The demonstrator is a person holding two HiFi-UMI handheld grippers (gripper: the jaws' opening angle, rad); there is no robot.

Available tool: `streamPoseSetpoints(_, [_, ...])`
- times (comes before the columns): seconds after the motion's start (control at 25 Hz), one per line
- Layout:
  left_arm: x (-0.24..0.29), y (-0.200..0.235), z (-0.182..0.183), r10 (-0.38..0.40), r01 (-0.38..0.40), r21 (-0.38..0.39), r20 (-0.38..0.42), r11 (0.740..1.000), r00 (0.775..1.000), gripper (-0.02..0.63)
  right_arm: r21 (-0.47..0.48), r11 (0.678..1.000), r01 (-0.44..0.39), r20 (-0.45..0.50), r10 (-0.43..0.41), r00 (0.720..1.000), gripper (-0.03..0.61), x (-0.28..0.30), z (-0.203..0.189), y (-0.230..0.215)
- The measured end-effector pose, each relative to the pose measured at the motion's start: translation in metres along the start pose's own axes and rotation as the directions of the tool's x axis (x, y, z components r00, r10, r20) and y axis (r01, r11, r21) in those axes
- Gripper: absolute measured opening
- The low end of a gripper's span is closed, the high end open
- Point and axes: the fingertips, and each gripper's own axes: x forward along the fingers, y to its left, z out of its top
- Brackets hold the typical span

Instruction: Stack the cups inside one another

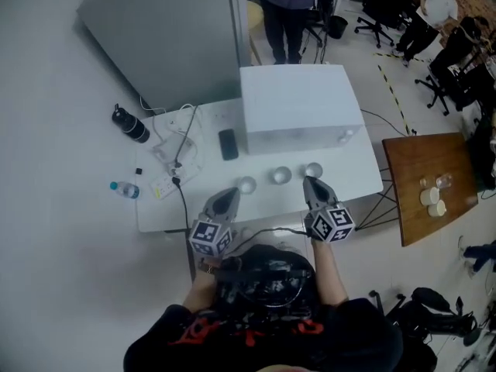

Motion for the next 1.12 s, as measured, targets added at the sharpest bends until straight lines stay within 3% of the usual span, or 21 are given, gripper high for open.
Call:
streamPoseSetpoints(0.2, [0.004,0.024,-0.008,-0.005,0.004,-0.02,-0.023,1.0,1.0,0.002,-0.069,0.997,0.03,-0.055,-0.034,0.998,0.006,0.008,0.001,-0.009])
streamPoseSetpoints(0.28, [0.005,0.03,-0.01,-0.008,0.007,-0.028,-0.031,1.0,0.999,0.002,-0.133,0.991,0.005,-0.104,-0.019,0.994,0.006,0.01,-0.006,-0.013])
streamPoseSetpoints(0.44, [0.007,0.032,-0.014,-0.024,0.022,-0.044,-0.053,0.999,0.998,0.003,-0.317,0.945,-0.085,-0.283,-0.009,0.959,0.013,0.018,-0.037,-0.028])
streamPoseSetpoints(0.52, [0.01,0.032,-0.014,-0.036,0.033,-0.056,-0.043,0.998,0.998,0.003,-0.386,0.916,-0.109,-0.357,-0.04,0.933,0.068,0.024,-0.053,-0.043])
streamPoseSetpoints(0.64, [0.012,0.026,-0.006,-0.082,0.084,-0.108,0.02,0.991,0.996,0.003,-0.503,0.849,-0.165,-0.473,-0.111,0.874,0.071,0.03,-0.084,-0.071])
streamPoseSetpoints(0.76, [0.018,0.028,-0.007,-0.082,0.083,-0.122,0.017,0.989,0.997,0.003,-0.631,0.725,-0.277,-0.578,-0.201,0.791,0.075,0.039,-0.107,-0.093])
streamPoseSetpoints(0.84, [0.021,0.031,-0.012,-0.059,0.059,-0.13,0.002,0.99,0.998,0.003,-0.648,0.674,-0.355,-0.638,-0.225,0.737,0.075,0.046,-0.122,-0.102])
streamPoseSetpoints(0.96, [0.025,0.03,-0.014,-0.038,0.038,-0.137,0.004,0.99,0.999,0.003,-0.627,0.642,-0.441,-0.714,-0.249,0.654,0.075,0.052,-0.153,-0.119])
streamPoseSetpoints(1.12, [0.028,0.03,-0.014,-0.021,0.024,-0.142,0.02,0.99,1.0,0.003,-0.635,0.628,-0.45,-0.728,-0.291,0.621,0.074,0.062,-0.158,-0.125])
